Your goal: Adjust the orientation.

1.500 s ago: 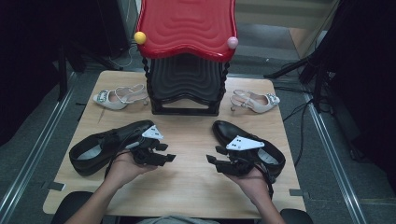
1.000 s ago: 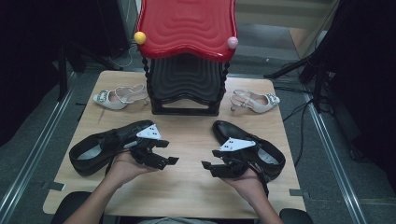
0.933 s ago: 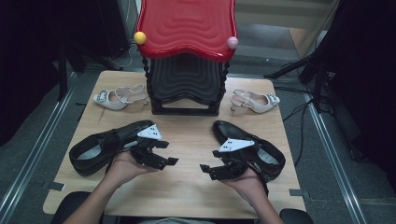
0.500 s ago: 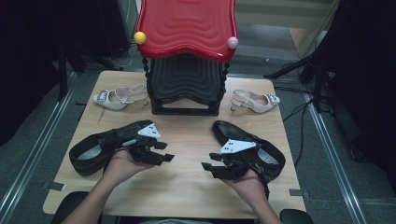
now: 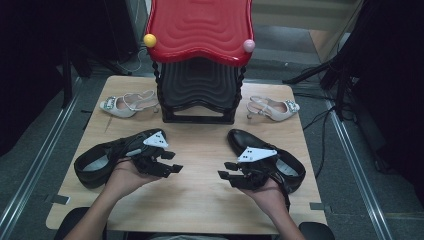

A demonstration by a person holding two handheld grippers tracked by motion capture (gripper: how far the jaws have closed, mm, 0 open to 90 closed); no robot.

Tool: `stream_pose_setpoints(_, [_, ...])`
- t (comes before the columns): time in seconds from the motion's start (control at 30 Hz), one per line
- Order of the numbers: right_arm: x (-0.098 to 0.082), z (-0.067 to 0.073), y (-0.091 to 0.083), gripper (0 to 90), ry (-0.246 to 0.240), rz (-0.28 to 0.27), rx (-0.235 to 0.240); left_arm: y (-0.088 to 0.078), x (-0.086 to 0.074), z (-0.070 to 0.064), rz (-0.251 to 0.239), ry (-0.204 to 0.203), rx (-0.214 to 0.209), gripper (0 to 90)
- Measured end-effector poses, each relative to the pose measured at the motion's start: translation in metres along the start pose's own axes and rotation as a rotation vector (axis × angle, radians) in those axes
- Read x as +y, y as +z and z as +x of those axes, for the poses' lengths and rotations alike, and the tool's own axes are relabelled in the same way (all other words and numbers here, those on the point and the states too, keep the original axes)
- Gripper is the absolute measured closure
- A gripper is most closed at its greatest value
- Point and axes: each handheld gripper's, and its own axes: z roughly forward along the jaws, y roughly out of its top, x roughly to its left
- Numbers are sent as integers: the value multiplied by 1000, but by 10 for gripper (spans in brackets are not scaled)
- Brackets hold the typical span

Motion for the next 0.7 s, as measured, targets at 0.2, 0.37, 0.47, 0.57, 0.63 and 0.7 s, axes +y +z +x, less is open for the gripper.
stream_pose_setpoints(0.2, [0, 1, 7, 620, -28, 13, -2, -9, -5, 1, -2, -22, -1, 432])
stream_pose_setpoints(0.37, [6, 3, 11, 614, -6, 19, -16, -20, -9, 6, -27, -62, -33, 435])
stream_pose_setpoints(0.47, [9, 3, 13, 648, -5, 30, 29, -27, -12, 6, -28, -61, -4, 437])
stream_pose_setpoints(0.57, [10, 4, 15, 650, -6, 46, 58, -35, -14, 7, -27, -65, 21, 438])
stream_pose_setpoints(0.63, [14, 3, 15, 609, 21, 43, 99, -43, -15, 7, -30, -43, 63, 441])
stream_pose_setpoints(0.7, [17, 3, 15, 586, 35, 21, 118, -50, -17, 8, -43, -45, 71, 444])
